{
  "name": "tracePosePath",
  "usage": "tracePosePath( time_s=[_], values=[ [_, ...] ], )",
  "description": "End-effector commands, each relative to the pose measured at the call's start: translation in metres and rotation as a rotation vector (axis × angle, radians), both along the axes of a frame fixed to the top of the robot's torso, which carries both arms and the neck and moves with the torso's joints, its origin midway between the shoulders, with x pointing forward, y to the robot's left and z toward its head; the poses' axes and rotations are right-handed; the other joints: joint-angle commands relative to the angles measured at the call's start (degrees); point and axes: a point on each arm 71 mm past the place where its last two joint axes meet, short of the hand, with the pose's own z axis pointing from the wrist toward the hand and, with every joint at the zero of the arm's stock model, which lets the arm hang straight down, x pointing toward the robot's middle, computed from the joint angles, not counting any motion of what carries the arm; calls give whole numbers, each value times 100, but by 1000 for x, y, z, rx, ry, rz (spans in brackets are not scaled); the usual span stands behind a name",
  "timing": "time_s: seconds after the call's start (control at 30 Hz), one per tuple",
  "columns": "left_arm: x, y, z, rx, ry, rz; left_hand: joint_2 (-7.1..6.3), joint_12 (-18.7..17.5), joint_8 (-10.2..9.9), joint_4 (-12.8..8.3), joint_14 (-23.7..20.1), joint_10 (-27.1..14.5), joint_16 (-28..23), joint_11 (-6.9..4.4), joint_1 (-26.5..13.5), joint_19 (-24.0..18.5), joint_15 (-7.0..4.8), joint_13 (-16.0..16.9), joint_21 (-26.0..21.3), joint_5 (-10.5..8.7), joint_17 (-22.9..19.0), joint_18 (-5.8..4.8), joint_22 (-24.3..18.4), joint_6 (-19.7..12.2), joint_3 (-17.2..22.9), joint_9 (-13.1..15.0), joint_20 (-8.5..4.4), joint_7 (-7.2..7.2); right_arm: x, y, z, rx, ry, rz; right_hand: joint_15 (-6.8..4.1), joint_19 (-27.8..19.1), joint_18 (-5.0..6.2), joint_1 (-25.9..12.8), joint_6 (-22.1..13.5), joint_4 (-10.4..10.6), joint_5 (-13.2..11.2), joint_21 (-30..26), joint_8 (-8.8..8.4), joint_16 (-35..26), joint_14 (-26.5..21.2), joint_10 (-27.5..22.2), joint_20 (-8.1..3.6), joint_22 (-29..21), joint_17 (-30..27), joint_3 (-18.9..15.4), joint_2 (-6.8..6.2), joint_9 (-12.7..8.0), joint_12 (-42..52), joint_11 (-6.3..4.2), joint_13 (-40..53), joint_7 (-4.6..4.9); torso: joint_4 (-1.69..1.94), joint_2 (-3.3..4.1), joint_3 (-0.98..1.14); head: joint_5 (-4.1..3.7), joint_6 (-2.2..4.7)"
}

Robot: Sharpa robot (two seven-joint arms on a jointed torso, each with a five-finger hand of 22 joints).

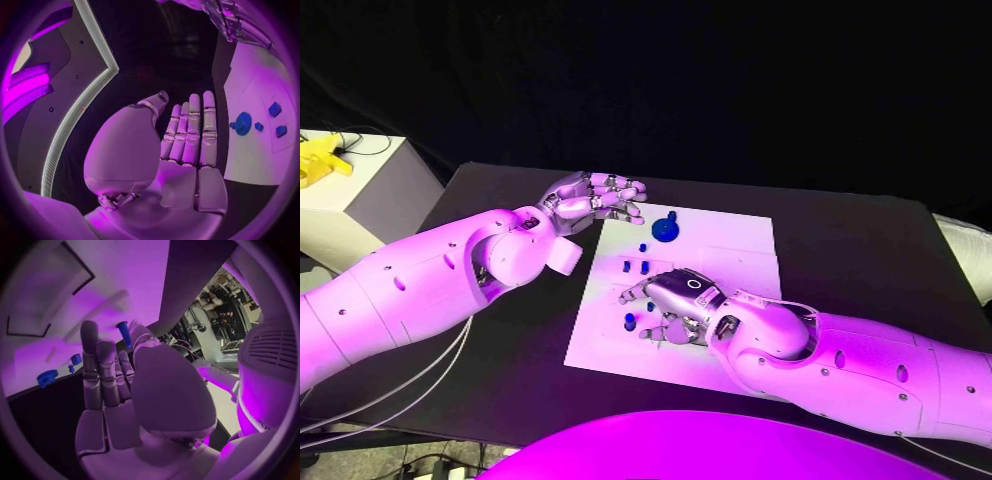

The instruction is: Assemble the parts on the task board

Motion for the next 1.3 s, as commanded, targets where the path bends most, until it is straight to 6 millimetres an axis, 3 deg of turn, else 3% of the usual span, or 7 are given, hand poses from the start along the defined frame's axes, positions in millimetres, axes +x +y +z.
tracePosePath(
  time_s=[0.03,0.17,0.27,0.53,0.6,0.73,1.3],
  values=[
    [-1,-2,0,-11,1,-18,69,-36,-9,-40,-13,-1,-36,20,-5,40,34,5,-18,25,5,68,-9,10,-10,-3,6,13,5,-14,11,109,2,-55,-10,-25,73,70,-279,75,42,-108,-64,-34,-35,-16,-16,-81,-80,-58,23,-95,146,-10,23,-17,7,-10,-8,-128,0],
    [-1,2,0,-6,1,-11,71,-38,-5,-40,-15,-2,-41,20,-6,40,34,5,-23,25,9,68,-13,18,-11,-2,6,12,20,-44,23,189,108,-158,-162,325,-19,28,325,20,4,431,163,236,282,710,-146,345,239,162,229,48,695,-199,110,339,-29,-20,-10,-269,0],
    [-2,6,0,0,1,-3,70,-39,-5,-39,-16,-2,-42,20,-9,40,35,5,-24,25,11,68,-14,18,-12,-2,7,13,28,-64,32,208,145,-199,-128,204,4,-170,781,39,12,142,393,114,145,1221,-136,140,17,316,399,102,948,-163,147,415,-65,-23,-9,-346,0],
    [-7,15,-9,5,17,22,70,-39,-5,-37,-17,-3,-44,20,-13,40,35,5,-27,24,12,67,-15,18,-15,-2,8,13,43,-134,40,168,367,-387,-492,995,-292,-977,1277,34,-61,1965,683,1025,1012,2415,-451,1623,1636,342,310,141,2990,-609,1536,41,-103,-92,3,-552,0],
    [-9,15,-10,4,20,22,71,-40,-5,-36,-17,-2,-45,20,-14,40,36,5,-28,25,13,67,-16,18,-15,-2,8,12,42,-146,39,151,408,-422,-565,1217,-411,-1195,1379,6,93,2683,873,1572,1309,3091,-524,2227,2740,308,356,278,5394,-682,4808,-49,-106,-102,13,-566,0],
    [-11,17,-14,5,28,24,71,-40,-5,-36,-17,-2,-45,20,-14,40,36,5,-28,25,13,67,-16,18,-15,-2,8,12,38,-170,36,78,474,-504,-593,1403,-553,-1633,1456,55,148,3498,1098,2195,1558,3907,-557,2917,4010,197,425,452,6630,-720,6908,-104,-126,-126,31,-608,0],
    [-14,18,-17,10,32,26,82,-40,-5,-28,-15,1,-48,19,-25,42,36,6,-34,26,20,68,-21,21,-15,-3,10,9,15,-185,19,-161,491,-628,-638,1559,-715,-2508,1506,77,812,4394,1394,2680,1746,4298,-593,3686,5144,-444,449,668,6987,-789,7737,-195,-134,-133,9,-655,0]
  ],
)
